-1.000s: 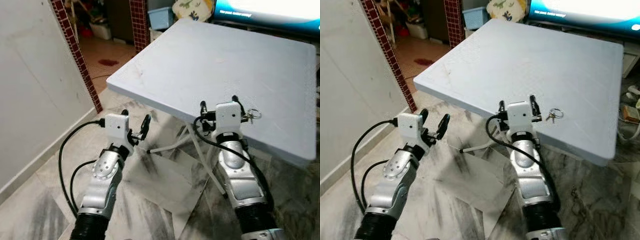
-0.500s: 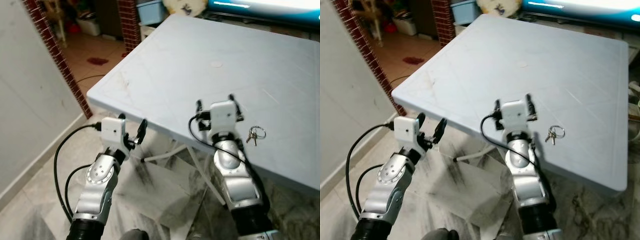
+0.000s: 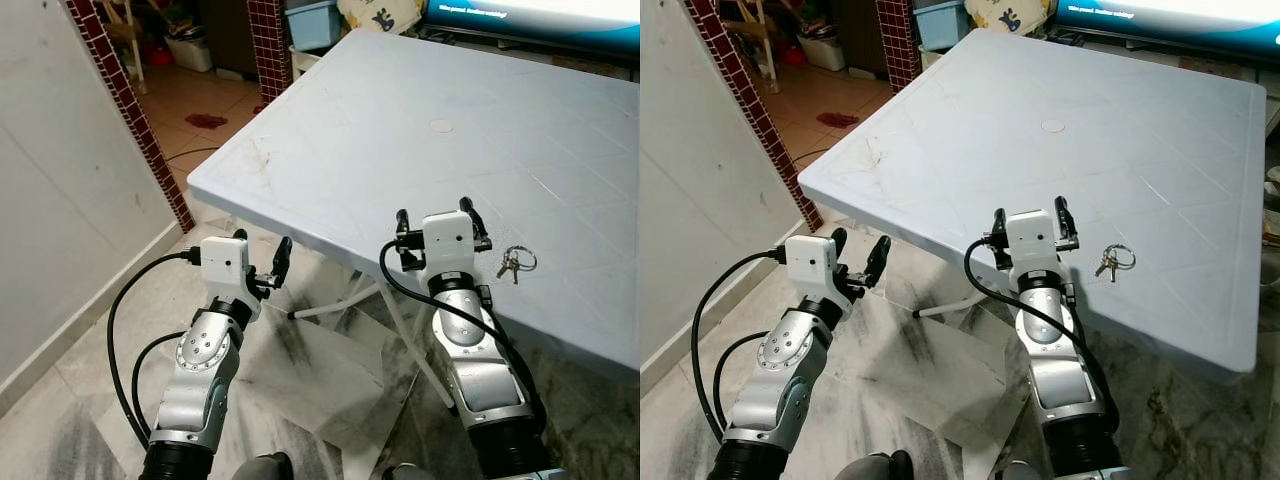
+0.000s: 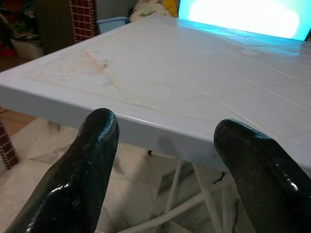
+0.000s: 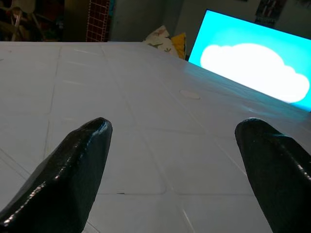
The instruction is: Hang keys on a hook
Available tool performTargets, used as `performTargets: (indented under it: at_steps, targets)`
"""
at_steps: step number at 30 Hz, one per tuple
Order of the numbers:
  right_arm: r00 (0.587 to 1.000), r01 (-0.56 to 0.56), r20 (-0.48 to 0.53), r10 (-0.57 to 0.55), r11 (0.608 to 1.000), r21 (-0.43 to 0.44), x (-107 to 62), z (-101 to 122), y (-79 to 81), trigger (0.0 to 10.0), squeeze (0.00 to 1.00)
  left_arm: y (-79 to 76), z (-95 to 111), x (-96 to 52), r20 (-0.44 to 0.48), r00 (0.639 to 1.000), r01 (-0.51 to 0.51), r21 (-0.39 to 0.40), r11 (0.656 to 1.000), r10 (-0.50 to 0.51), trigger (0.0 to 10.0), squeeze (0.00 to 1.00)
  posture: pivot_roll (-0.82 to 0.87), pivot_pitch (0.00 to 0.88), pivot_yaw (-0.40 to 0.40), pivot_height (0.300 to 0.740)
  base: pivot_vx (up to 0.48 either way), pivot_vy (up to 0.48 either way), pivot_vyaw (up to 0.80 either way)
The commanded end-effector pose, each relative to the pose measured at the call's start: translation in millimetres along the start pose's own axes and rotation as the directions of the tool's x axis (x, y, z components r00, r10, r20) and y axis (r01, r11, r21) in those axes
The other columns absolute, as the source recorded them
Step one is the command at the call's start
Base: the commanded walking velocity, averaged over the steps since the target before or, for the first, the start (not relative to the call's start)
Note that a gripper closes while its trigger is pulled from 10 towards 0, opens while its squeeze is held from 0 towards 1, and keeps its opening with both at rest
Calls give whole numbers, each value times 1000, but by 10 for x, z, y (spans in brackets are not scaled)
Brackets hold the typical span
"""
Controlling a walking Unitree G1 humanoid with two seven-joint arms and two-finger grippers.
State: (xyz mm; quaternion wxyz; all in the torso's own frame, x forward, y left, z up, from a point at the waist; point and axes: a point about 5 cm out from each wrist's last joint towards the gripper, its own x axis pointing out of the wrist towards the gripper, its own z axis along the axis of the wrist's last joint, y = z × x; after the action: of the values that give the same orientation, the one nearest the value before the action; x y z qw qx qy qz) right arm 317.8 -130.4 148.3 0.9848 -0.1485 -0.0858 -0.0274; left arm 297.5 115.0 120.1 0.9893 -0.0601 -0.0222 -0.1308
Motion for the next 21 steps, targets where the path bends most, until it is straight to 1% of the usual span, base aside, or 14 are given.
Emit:
performTargets:
  at_steps: [1,9,12,21]
  targets:
    - [1000,-4,17,3,1000,7,23,61,0,10000,0,16,20,4,0,1000,-11,12,1000,11,10000,0,-3,167,50,740,0,0,0]
    - [1000,-2,14,2,1000,8,11,54,-1,10000,0,18,12,-5,-4,1000,-16,13,1000,16,10000,0,-2,166,51,740,0,0,0]
    - [1000,9,0,-9,1000,2,5,27,-32,10000,0,11,17,12,-3,1000,-14,14,1000,14,10000,0,-10,160,53,740,0,0,0]
    - [998,58,-7,-58,998,-14,-6,35,-132,10000,0,-18,10,39,-12,1000,10,3,1000,-10,10000,0,-22,158,57,740,0,0,-774]
